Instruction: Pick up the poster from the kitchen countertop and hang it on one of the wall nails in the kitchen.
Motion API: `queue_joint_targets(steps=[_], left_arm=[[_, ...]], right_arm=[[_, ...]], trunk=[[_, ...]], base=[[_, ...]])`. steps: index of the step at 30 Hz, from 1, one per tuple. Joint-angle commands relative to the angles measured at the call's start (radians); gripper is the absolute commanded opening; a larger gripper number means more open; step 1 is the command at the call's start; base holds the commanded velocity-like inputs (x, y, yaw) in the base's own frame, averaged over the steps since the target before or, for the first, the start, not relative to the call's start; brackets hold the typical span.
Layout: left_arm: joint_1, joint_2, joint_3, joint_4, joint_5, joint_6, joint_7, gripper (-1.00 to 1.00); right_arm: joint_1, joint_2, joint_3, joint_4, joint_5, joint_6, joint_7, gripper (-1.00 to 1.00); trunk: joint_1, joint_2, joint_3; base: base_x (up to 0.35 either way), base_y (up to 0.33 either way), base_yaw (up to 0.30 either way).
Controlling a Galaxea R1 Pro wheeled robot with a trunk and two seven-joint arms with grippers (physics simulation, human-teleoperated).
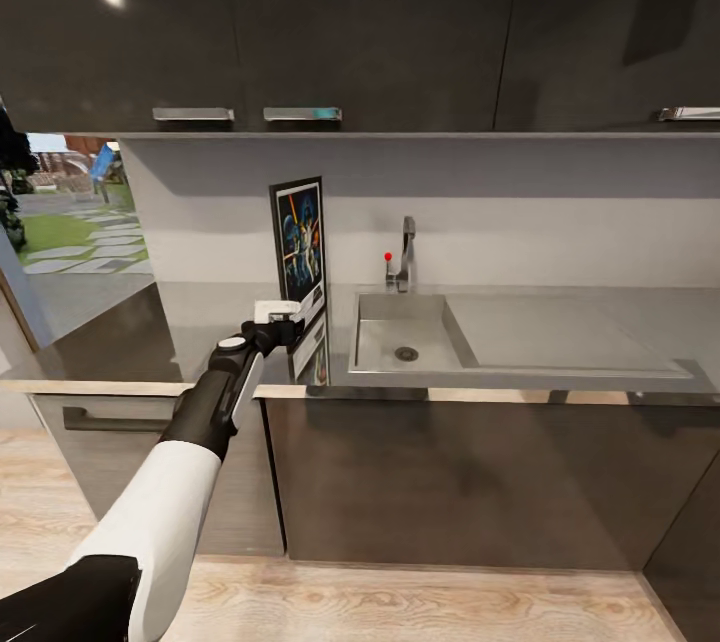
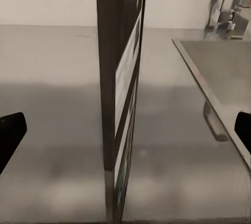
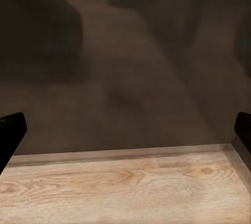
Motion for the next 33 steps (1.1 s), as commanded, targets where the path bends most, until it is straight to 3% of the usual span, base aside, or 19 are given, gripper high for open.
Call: queue_joint_targets(steps=[1,9,33], left_arm=[[0.0,-0.001,0.002,0.006,-0.005,0.0,0.0,1.0],[0.0,-0.001,-0.002,0.115,-0.005,-0.134,0.001,1.0],[0.0,0.001,0.002,0.128,-0.005,-0.152,0.001,1.0]], right_arm=[[0.0,0.0,0.001,-0.001,0.001,-0.001,-0.003,1.0],[0.0,0.0,0.001,-0.001,0.001,0.0,-0.003,1.0],[0.0,0.0,0.001,-0.001,0.0,-0.001,-0.003,1.0]], trunk=[[0.0,-0.001,-0.001],[0.0,-0.001,-0.001],[0.0,-0.001,-0.001]], base=[[0.0,0.0,0.0],[0.0,0.0,0.0],[0.08,0.0,0.0]])
